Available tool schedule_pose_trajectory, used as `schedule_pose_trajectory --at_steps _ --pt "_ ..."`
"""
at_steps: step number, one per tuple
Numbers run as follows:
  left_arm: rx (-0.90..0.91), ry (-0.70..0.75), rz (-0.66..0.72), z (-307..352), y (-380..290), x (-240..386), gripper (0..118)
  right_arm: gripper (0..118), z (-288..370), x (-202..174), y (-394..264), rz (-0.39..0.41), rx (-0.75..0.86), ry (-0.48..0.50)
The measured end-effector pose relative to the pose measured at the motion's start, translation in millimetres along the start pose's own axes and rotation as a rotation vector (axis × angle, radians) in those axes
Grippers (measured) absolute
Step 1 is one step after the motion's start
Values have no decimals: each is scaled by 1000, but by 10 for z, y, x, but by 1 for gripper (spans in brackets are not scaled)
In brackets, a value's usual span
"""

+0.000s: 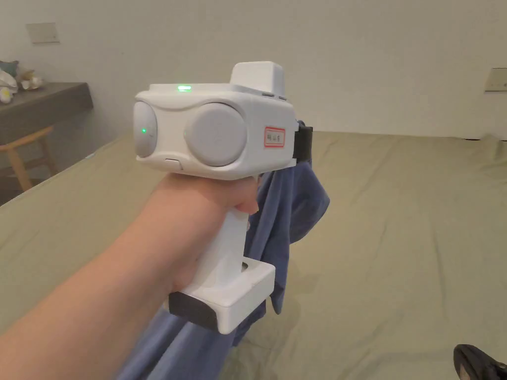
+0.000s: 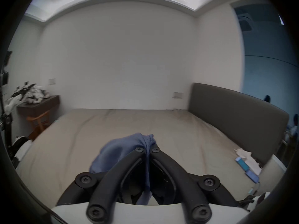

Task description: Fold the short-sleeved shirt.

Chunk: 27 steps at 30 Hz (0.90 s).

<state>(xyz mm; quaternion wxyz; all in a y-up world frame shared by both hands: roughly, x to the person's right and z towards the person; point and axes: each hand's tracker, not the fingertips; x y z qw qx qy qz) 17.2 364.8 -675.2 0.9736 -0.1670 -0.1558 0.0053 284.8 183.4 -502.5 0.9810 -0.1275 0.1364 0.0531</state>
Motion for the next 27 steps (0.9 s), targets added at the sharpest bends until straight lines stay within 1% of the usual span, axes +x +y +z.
schedule_pose_trajectory --at_steps 2,5,8,10,12,14,16,18,19,20,21,22,23,24,25,27 --pt "-33 -91 -18 -281 -54 490 1 0 248 267 -44 -17 3 -64" --pt "-113 -230 -22 -693 -340 1252 1 0 622 647 -145 -34 -6 -182" --pt "-224 -305 -48 -1221 -758 1944 1 0 946 966 -282 -74 -32 -277" --pt "-324 -315 -71 -1573 -1147 2329 1 0 1125 1115 -376 -87 -50 -325" --pt "-437 -325 -90 -1903 -1583 2596 1 0 1261 1220 -470 -90 -69 -358" --pt "-511 -330 -68 -2086 -1928 2749 1 0 1341 1281 -553 -96 -85 -374" --pt "-561 -324 -49 -2179 -2219 2829 1 0 1388 1321 -624 -106 -96 -389" --pt "-576 -316 -88 -2257 -2431 2840 1 0 1388 1344 -677 -118 -107 -390" --pt "-572 -319 -83 -2234 -2499 2807 3 0 1376 1341 -695 -118 -111 -389" --pt "-553 -356 -54 -2227 -2564 2743 11 0 1361 1336 -711 -116 -117 -387" --pt "-543 -367 -24 -2208 -2568 2669 36 0 1335 1322 -712 -114 -119 -385" --pt "-521 -349 14 -2175 -2554 2583 87 0 1313 1305 -704 -115 -117 -376" --pt "-493 -331 45 -2132 -2526 2477 118 0 1290 1286 -694 -117 -113 -364" --pt "-442 -324 77 -2049 -2463 2341 117 0 1259 1258 -677 -115 -108 -355" --pt "-362 -329 136 -1935 -2363 2208 108 0 1223 1223 -650 -108 -104 -346" --pt "-290 -263 141 -1665 -2188 1875 111 0 1133 1142 -597 -94 -90 -321"
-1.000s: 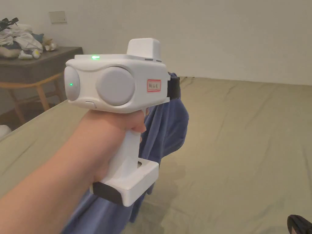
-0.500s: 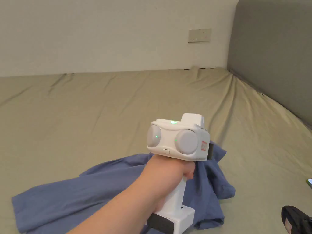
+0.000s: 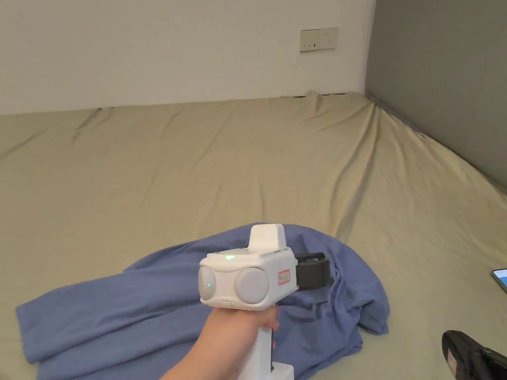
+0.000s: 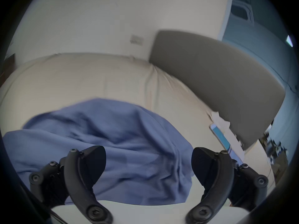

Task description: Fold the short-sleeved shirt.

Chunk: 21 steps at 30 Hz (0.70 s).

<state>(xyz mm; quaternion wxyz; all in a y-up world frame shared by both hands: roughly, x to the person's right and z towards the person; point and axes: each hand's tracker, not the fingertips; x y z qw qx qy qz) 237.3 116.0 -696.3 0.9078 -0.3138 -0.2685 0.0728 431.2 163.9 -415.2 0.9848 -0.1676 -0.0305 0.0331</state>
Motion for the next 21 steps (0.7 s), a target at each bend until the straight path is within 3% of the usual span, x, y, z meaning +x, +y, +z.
schedule_pose_trajectory --at_steps 3,4,6,9,10,11,13,21 --pt "136 130 -41 776 37 -312 110 0 -99 -200 78 21 30 50" --pt "182 189 -46 1063 20 -429 103 0 -134 -272 94 32 39 60" --pt "263 262 -72 1681 -77 -660 82 0 -223 -421 117 44 50 99" --pt "373 418 -48 2557 -377 -960 34 0 -378 -652 104 61 49 137" --pt "382 485 -25 2766 -485 -1040 34 0 -428 -725 97 65 43 146" --pt "384 543 1 2964 -618 -1138 26 0 -485 -803 88 63 33 160" --pt "374 633 42 3254 -847 -1305 0 0 -580 -945 73 55 17 192" --pt "285 634 69 3384 -1138 -1799 0 0 -804 -1362 89 70 -15 261"
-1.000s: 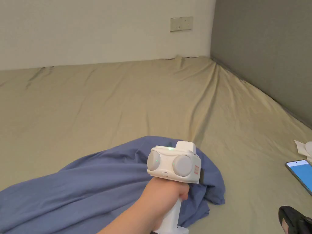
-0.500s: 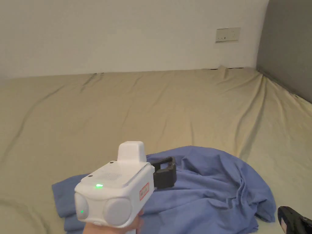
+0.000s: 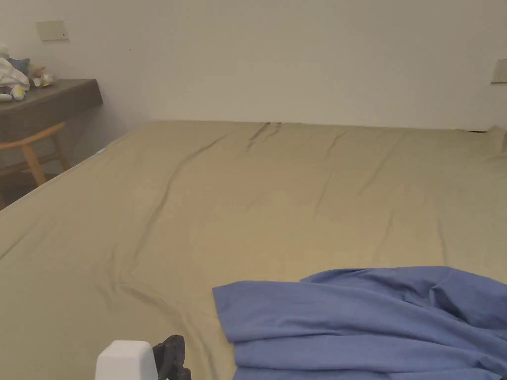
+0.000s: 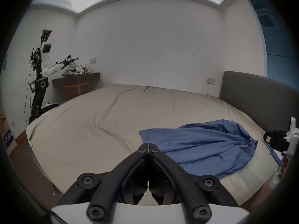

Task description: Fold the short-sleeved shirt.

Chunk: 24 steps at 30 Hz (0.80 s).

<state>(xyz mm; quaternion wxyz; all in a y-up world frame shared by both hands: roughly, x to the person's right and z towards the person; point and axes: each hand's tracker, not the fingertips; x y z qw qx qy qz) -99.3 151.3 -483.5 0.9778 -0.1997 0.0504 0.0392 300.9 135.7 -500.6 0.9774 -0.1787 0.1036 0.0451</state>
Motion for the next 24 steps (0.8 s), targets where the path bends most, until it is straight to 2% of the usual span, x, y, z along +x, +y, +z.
schedule_pose_trajectory --at_steps 3,4,5,6,7,8,9,10,12,14,16,17,18,20,21,22,23,24 --pt "-18 -28 3 -310 120 27 0 0 -44 -18 16 -10 -16 17" --pt "-46 -48 -30 -500 185 37 6 0 -59 -18 14 -9 -20 17" --pt "-60 -56 -48 -717 253 37 29 0 -72 -25 14 -2 -28 13" --pt "-66 -50 -56 -978 324 33 69 0 -91 -20 9 7 -37 6" --pt "-127 -69 -118 -1264 389 36 117 0 -114 -6 2 11 -47 1" --pt "-183 -69 -158 -1543 433 51 117 0 -138 11 -7 11 -56 -2" --pt "-165 -72 -176 -1825 446 47 110 0 -164 22 -20 14 -65 -9" --pt "-187 -62 -217 -2067 462 96 108 0 -191 34 -31 18 -74 -18" --pt "-225 -40 -209 -2467 476 94 109 0 -249 73 -44 23 -96 -33" --pt "-346 -43 -178 -2877 418 86 108 0 -295 119 -52 20 -108 -45" --pt "-416 -30 -119 -3105 326 35 107 0 -332 170 -49 22 -119 -64" --pt "-442 -24 -96 -3186 275 43 99 0 -342 205 -50 23 -122 -73" --pt "-479 -40 -78 -3246 216 55 86 0 -356 237 -50 21 -124 -83" --pt "-515 -58 -65 -3204 104 128 86 0 -381 292 -48 16 -131 -96" --pt "-409 -22 -139 -3068 136 200 86 0 -387 325 -56 13 -134 -101" --pt "-433 -63 -159 -3005 147 254 73 0 -390 351 -59 10 -135 -104" --pt "-433 -129 -98 -2932 160 279 41 0 -396 379 -64 7 -135 -106" --pt "-416 -55 -123 -2851 133 363 13 0 -406 413 -69 2 -135 -107"
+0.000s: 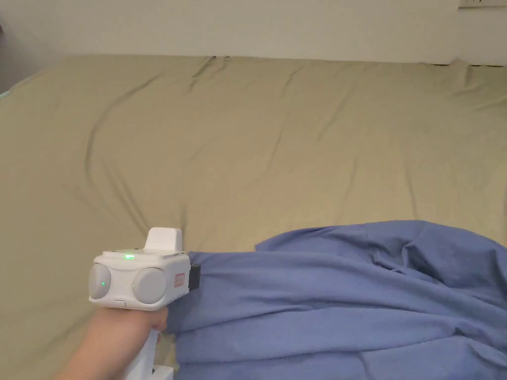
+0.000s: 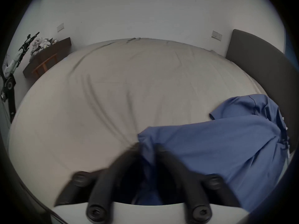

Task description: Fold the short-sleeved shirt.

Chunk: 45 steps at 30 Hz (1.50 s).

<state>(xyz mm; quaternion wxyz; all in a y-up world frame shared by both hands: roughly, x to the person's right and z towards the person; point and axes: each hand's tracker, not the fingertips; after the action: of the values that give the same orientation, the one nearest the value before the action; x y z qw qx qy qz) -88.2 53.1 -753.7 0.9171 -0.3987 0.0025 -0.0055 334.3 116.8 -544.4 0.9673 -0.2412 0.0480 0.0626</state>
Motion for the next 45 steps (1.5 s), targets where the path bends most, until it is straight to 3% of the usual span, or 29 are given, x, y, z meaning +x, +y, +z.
schedule_pose_trajectory --at_steps 1,3,7,8,9,10,11,12,13,16,17,18,20,21,23,32,38,45 --pt "26 47 -54 46 -40 63 4 0 -12 38 -9 -7 0 0" --pt "-6 -101 -28 251 -92 143 2 0 -23 147 -15 -42 -4 -1" --pt "155 -102 25 592 -96 54 2 2 16 505 -16 -37 -34 -76" --pt "191 -99 45 651 -55 -23 2 8 -12 619 -34 -32 -60 -90" --pt "217 -120 67 755 -2 -83 2 25 -41 764 -57 -50 -60 -110" --pt "238 -137 79 838 45 -138 2 67 -91 906 -108 -73 -52 -127" --pt "266 -138 75 960 11 -86 2 97 -198 1069 -170 -95 -60 -138" --pt "278 -137 80 1025 41 -121 2 115 -318 1209 -215 -110 -110 -156" --pt "294 -132 87 1068 75 -156 2 116 -445 1331 -240 -104 -154 -150" --pt "305 -121 67 1138 122 -123 2 110 -793 1516 -322 -134 -218 -113" --pt "305 -116 66 1121 147 -129 2 106 -915 1529 -339 -152 -245 -59" --pt "301 -105 62 1100 167 -131 2 94 -1047 1549 -379 -195 -283 -10" --pt "300 -92 62 1105 158 -125 2 30 -1287 1540 -401 -321 -454 31" --pt "289 -93 72 1087 174 -134 2 15 -1349 1508 -404 -329 -435 26" --pt "280 -100 92 1126 174 -144 2 14 -1308 1454 -330 -327 -348 20" --pt "389 -65 139 1842 429 -517 2 14 -432 1433 631 -163 -82 -35" --pt "553 100 127 2493 1066 -912 2 14 146 1429 1724 -20 119 -163" --pt "657 180 153 2950 2015 -1287 1 14 306 1570 2902 63 273 -215"
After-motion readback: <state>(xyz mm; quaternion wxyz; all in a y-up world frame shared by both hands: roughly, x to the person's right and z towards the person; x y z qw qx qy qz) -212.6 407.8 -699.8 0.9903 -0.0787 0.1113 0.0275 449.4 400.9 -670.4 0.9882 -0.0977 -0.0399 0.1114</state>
